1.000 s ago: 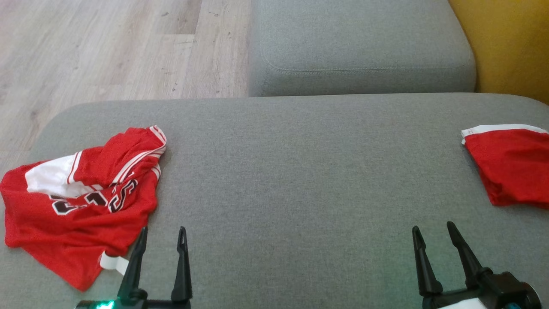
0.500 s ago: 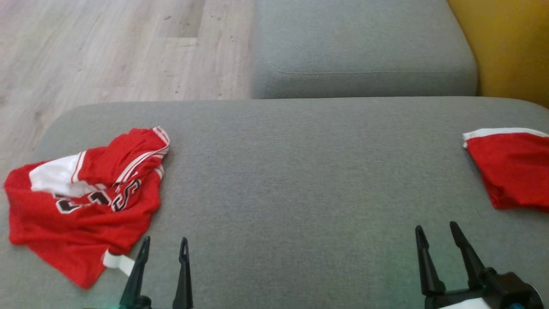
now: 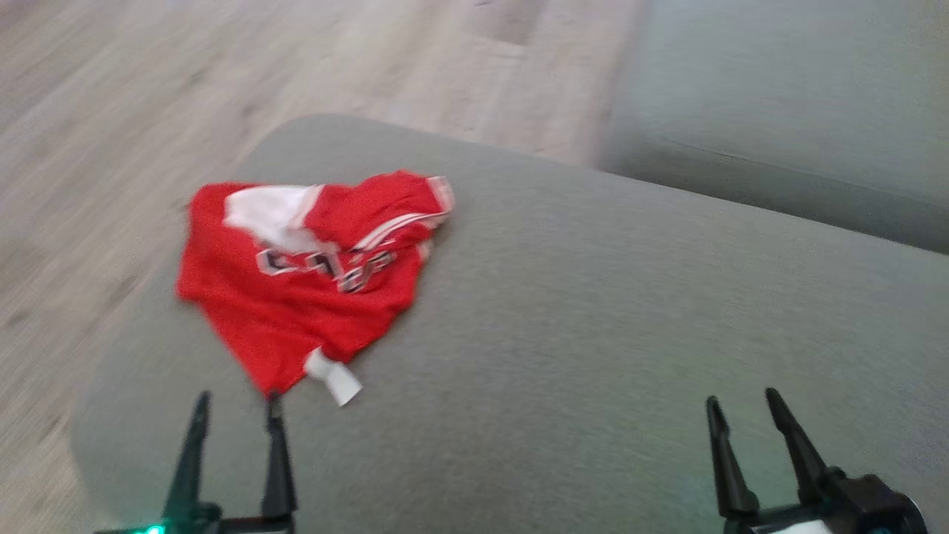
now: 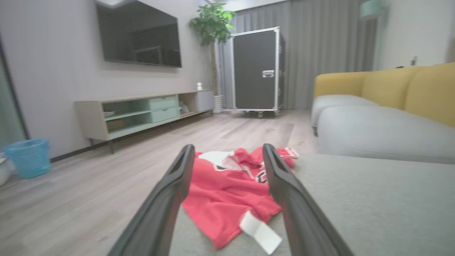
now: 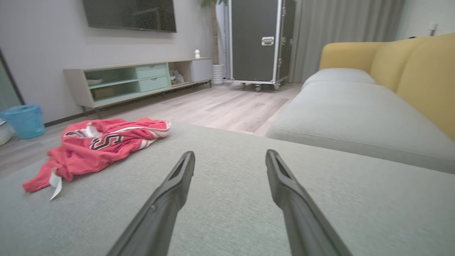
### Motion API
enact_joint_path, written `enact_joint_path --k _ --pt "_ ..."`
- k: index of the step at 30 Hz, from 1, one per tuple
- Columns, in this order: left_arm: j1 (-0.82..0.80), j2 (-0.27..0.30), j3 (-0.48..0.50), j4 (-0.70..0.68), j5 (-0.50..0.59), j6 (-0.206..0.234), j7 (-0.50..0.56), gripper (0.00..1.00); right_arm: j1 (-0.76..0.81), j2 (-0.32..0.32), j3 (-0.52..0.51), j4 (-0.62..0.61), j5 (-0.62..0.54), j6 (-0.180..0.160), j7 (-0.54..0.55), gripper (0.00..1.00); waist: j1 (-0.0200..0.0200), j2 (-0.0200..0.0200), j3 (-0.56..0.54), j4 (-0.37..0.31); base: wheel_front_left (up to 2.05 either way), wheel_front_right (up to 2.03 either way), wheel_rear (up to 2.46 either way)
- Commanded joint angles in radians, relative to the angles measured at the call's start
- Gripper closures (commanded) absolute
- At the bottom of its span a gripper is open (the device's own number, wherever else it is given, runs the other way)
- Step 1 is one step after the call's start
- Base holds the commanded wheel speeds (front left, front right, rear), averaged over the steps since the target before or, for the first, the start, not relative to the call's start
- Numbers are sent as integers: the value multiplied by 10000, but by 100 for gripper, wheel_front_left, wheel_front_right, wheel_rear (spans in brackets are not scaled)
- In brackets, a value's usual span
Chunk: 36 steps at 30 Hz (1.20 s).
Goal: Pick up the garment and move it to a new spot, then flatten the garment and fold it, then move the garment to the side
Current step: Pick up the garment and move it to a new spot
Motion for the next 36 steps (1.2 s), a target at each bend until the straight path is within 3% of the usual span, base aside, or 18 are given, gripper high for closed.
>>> enact_joint_path --k 1,9,14,18,23,33,36 --pt "-233 -5 500 -479 -15 280 -23 0 -627 -72 335 -306 -242 65 -108 0 0 -1 410 975 0 0 0" --pt "-228 -37 797 -901 -58 721 -23 0 -864 -260 462 -104 -437 65 -108 0 0 -1 799 1267 0 0 0" --pt "-1348 566 947 -1062 190 597 -23 0 -829 -581 393 -259 -381 65 -108 0 0 -1 1380 1313 0 0 0" --pt "-3196 1138 860 -560 216 104 -23 0 -873 -989 79 -560 -343 65 -109 0 0 -1 2222 1314 0 0 0" --pt "-6166 1578 857 1706 -12 -484 58 0 -1412 -1960 142 -1044 -457 65 -109 0 0 -1 3469 797 0 0 0" --pt "-11318 1263 1220 7257 -1790 -1660 3574 0 -1689 -3603 -232 -1856 -585 65 -109 0 0 -1 5230 -134 0 0 0" --pt "-12038 1364 1541 8679 -2260 -1697 4444 0 -1850 -3786 -268 -2107 -609 65 -109 0 0 -1 5613 -491 0 0 0"
